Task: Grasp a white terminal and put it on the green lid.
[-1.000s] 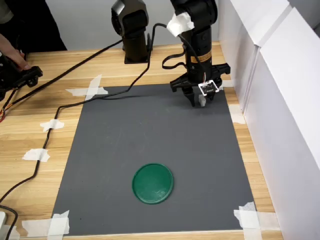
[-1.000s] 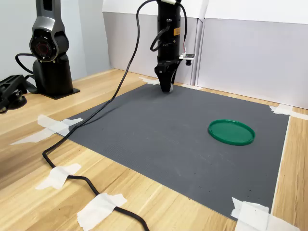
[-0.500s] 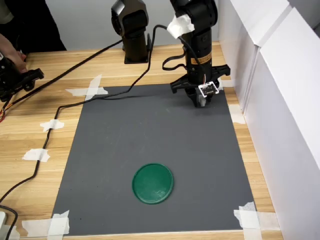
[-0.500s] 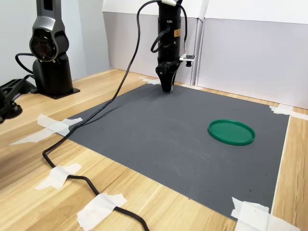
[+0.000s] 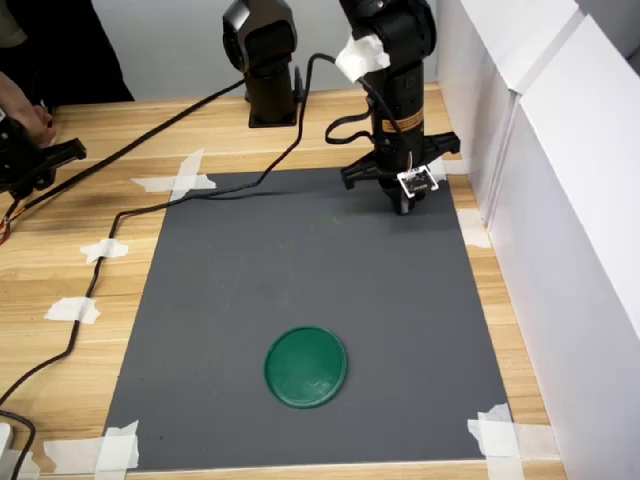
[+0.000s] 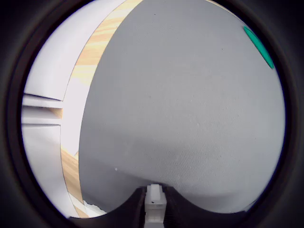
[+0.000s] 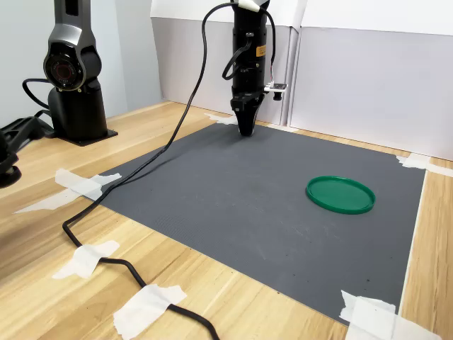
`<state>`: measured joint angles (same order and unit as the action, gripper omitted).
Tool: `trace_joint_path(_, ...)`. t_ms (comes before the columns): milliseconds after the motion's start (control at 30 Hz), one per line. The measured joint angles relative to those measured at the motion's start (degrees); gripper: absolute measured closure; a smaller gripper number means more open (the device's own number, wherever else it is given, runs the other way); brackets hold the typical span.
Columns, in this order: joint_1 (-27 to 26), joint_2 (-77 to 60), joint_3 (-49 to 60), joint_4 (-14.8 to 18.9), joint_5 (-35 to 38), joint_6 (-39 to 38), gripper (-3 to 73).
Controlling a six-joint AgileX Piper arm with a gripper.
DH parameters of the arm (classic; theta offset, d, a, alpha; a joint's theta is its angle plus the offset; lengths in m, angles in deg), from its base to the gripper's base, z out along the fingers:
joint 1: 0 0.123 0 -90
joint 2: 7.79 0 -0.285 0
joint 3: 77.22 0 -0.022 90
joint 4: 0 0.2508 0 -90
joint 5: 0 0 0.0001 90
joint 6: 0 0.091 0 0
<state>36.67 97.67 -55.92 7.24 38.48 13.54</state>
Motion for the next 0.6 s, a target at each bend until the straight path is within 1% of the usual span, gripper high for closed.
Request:
trace_joint_path(133,-1.25,-0.57,-2.98,-0.21,0.06,-2.36,59.3)
trace_joint_path(233,-4.61,-0.95,-7.06,-0.34,1.34,-5.14,59.3)
trace_joint_path(333,-9.94,-1.01,-10.74,-1.72,2.14,-8.13,59.3)
trace_joint_path(467,-18.45,0.8,-14.97,-3.61,2.73,-12.32,59.3)
trace_joint_path(600,-25.53,3.99,-18.37,-3.49,4.13,-16.42,59.3)
